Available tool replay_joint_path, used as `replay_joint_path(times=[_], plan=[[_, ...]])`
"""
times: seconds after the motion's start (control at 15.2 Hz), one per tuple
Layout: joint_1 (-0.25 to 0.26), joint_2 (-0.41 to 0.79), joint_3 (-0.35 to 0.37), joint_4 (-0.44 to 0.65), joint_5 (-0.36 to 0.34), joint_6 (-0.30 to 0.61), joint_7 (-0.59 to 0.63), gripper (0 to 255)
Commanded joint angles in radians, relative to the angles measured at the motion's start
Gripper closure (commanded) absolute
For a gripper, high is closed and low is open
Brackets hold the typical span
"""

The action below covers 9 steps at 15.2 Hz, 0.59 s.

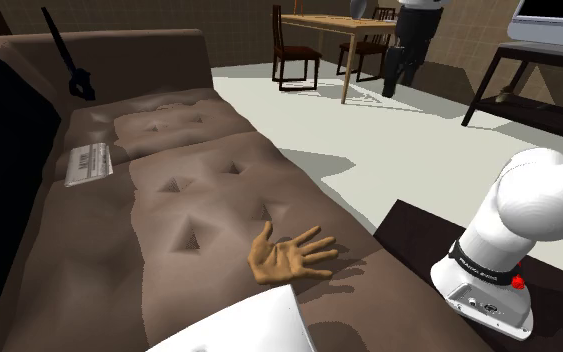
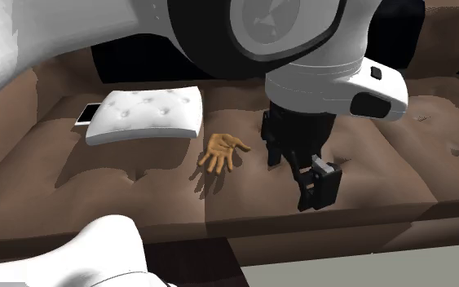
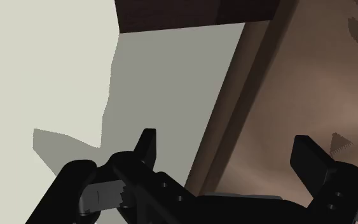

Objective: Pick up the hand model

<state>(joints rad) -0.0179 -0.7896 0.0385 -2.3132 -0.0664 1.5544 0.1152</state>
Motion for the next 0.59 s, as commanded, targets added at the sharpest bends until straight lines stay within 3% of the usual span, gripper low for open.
replay_joint_path(times=[0.0,0.53], plan=[[0.0,0.0,0.0,0.0,0.0,0.0,0.0,0],[0.004,-0.021,0.186,-0.155,0.142,0.139,0.324,0]])
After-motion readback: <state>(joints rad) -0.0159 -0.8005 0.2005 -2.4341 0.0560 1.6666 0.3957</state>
